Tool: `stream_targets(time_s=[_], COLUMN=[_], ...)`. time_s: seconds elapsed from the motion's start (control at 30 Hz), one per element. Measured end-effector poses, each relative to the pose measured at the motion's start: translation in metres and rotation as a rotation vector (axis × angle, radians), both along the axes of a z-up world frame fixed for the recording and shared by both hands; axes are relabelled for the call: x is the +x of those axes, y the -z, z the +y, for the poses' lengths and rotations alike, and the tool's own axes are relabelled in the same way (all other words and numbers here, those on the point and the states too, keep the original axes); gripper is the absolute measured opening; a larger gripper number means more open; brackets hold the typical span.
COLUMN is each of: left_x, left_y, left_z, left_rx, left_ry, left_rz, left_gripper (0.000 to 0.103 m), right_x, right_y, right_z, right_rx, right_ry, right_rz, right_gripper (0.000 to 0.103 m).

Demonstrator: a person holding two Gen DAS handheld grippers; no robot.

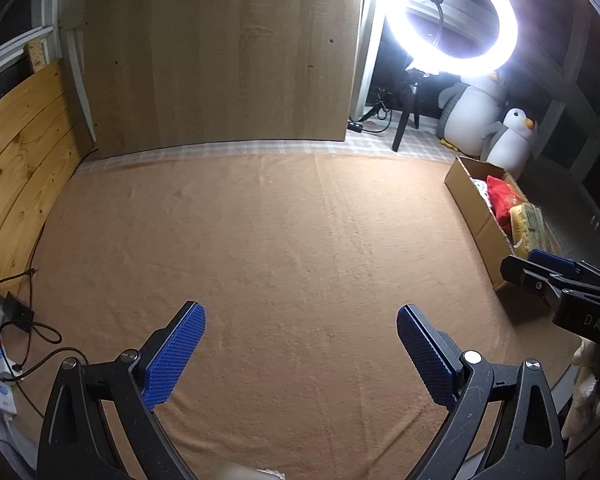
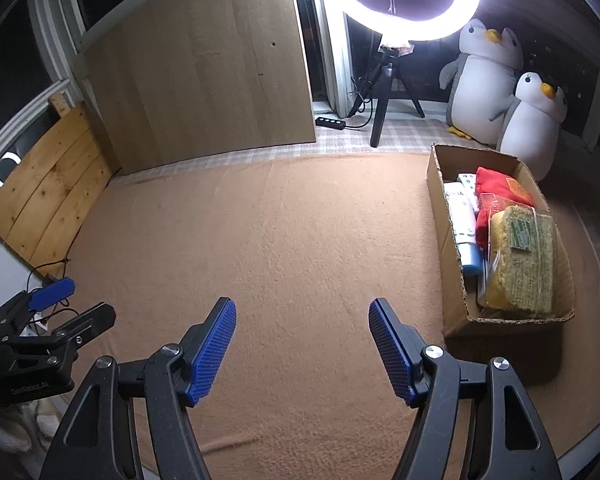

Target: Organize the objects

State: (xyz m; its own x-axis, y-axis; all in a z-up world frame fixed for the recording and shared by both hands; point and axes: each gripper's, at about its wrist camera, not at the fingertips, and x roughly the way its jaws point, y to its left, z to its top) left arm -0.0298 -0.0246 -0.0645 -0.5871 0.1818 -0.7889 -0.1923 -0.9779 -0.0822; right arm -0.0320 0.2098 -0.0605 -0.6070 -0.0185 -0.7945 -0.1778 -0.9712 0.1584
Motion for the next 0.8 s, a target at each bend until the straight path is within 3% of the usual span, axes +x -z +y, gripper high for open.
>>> stream_targets(time_s=[0.8], left_x=[-0.004], left_y=[-0.001], left_z=[-0.012], left_rx=[-0.007], left_ry=[-0.021], left_rz=[0.005], left_gripper=[0.099], right_x=[0.003], right_y=[-0.007], right_z=[-0.015], right_rx=[0.097], right_ry=[0.043], right_rz=[0.013], right_gripper=[0.065])
